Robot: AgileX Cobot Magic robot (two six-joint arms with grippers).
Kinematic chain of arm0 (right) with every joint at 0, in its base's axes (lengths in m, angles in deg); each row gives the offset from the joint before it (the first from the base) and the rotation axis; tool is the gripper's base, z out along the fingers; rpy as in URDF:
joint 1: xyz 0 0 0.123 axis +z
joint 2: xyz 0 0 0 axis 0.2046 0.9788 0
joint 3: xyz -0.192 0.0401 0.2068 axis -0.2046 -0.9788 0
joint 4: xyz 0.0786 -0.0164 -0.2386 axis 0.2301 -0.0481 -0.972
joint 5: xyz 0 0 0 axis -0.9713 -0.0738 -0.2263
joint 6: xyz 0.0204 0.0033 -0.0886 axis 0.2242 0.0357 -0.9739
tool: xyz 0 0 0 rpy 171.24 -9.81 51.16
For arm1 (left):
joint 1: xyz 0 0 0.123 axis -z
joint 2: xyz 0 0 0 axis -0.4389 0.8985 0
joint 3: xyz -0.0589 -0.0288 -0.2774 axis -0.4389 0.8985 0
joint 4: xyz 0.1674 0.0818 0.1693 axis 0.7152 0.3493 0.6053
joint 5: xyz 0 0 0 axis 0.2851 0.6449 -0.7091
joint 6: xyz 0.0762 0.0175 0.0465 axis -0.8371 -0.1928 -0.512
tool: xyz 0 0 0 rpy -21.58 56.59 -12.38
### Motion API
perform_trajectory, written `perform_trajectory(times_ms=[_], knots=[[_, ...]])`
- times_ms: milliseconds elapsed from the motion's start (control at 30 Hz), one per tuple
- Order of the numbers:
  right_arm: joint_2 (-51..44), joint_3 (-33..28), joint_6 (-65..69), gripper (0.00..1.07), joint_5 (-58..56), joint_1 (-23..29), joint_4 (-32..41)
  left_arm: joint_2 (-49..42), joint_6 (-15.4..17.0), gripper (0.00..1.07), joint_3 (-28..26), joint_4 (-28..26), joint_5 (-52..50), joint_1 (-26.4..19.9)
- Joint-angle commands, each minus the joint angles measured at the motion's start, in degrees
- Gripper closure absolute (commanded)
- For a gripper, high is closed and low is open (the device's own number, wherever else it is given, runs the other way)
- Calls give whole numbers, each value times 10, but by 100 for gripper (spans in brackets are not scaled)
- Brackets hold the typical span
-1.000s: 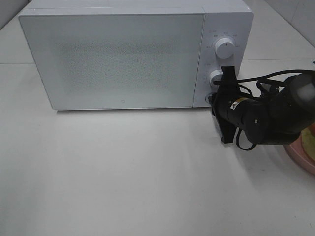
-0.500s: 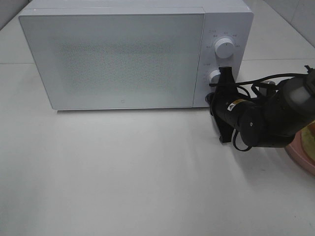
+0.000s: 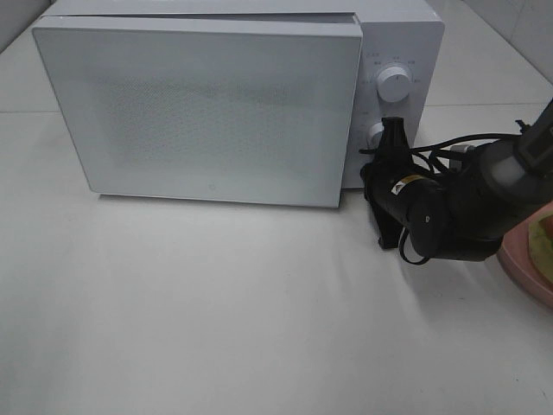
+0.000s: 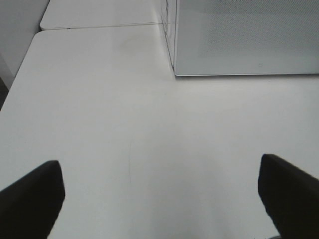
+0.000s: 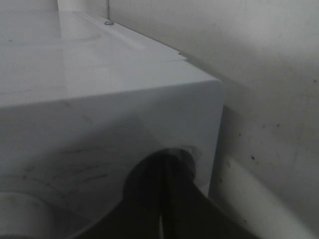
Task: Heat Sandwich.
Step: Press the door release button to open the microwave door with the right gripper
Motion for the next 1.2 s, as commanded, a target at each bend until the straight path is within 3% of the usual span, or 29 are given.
perform_trajectory(times_ms=[33, 733, 1200], knots=[[-9, 50, -15, 107, 131, -13, -10, -15, -1, 5, 1, 1, -5, 2], [-13, 48, -14, 107, 93, -13, -25, -15, -1, 5, 1, 1, -5, 2], [-30, -1, 6, 107, 44, -13, -32, -15, -1, 5, 1, 1, -5, 2]])
